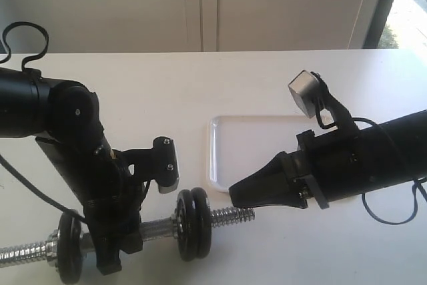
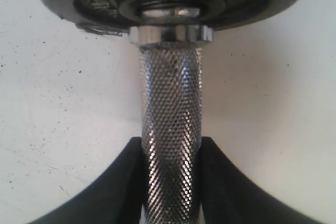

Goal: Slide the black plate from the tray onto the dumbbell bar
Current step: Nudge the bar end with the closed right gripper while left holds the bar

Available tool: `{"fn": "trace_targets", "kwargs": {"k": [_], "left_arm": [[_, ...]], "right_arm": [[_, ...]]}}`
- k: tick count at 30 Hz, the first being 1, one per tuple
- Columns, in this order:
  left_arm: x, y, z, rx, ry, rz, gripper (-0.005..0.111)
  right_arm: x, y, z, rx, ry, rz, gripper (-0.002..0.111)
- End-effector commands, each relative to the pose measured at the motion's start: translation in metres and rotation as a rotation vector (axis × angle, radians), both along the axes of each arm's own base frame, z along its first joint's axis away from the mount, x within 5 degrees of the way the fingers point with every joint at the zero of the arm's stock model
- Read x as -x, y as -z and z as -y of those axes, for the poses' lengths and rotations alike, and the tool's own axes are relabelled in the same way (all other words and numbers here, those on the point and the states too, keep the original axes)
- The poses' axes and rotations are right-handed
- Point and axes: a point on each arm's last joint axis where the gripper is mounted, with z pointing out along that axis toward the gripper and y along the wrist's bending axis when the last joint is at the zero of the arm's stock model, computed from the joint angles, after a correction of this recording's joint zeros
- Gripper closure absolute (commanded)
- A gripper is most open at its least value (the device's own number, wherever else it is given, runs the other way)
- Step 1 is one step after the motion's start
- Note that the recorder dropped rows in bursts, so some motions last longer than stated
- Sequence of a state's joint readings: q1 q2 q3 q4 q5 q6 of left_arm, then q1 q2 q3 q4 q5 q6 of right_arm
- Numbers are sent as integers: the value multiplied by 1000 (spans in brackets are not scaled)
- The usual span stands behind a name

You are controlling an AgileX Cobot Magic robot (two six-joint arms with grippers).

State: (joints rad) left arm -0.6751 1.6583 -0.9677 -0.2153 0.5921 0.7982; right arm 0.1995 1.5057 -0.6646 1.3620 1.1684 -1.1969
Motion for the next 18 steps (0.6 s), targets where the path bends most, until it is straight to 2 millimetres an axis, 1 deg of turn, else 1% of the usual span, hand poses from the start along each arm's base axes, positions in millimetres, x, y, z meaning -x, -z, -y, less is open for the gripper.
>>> {"fn": "trace_targets", "kwargs": {"k": [1,11,18], "left_arm": [[0,-15,8,86,-59,16,107],[-5,-16,10,119,-141,46,107],[-7,-17,11,132,-174,55,107]], "right_arm": [[1,-3,1,-7,-8,5,108],[0,-2,1,-1,-5,19,108],[-4,3,4,68,33,50,108]]}}
